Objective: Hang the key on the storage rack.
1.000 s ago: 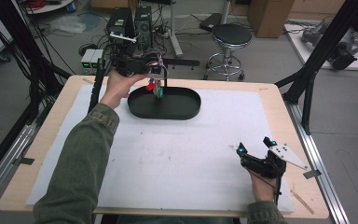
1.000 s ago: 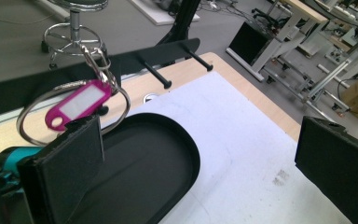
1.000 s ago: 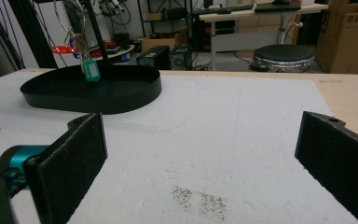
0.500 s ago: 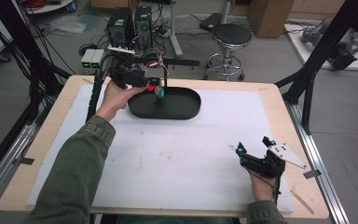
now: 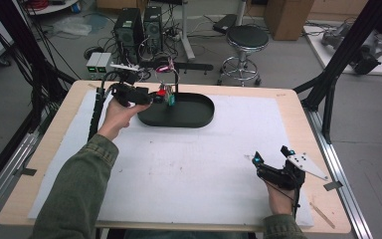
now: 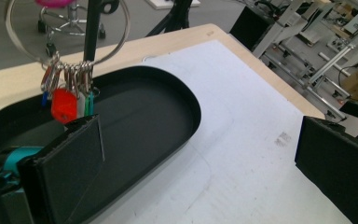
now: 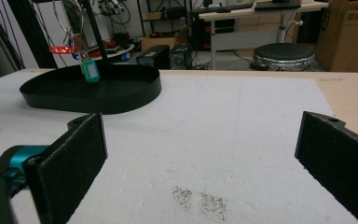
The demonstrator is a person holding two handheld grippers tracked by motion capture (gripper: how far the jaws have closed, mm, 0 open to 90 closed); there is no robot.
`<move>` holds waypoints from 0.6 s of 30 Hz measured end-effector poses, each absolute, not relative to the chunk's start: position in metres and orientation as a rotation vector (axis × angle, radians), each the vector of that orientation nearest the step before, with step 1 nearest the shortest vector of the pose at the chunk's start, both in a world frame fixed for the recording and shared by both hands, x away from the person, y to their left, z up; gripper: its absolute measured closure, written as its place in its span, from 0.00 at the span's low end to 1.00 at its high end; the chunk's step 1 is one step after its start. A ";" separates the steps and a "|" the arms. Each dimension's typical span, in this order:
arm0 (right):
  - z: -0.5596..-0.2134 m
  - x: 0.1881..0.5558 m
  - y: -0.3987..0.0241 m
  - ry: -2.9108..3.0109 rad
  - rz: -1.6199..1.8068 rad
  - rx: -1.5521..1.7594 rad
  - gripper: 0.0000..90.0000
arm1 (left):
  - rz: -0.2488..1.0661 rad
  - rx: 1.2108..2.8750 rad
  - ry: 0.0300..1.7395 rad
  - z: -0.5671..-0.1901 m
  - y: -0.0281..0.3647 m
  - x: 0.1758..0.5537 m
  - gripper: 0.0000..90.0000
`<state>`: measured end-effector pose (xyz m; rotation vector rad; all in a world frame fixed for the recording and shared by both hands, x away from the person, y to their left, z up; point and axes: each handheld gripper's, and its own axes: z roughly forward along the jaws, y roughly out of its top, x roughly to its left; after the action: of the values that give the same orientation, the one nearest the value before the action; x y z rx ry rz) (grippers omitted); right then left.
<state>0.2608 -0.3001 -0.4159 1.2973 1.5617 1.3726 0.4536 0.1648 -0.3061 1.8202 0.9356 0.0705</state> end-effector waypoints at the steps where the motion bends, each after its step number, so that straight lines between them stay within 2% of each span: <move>1: -0.416 0.261 -0.300 1.560 1.373 1.302 0.01 | 0.069 1.817 0.938 -0.307 0.166 0.453 0.02; 18: -0.416 0.262 -0.299 1.569 1.373 1.297 0.01 | 0.109 1.858 0.973 -0.328 0.181 0.436 0.02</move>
<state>0.2620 -0.2991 -0.4160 1.2966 1.5686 1.3731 0.4361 0.1815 -0.3277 1.8584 0.9727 0.1095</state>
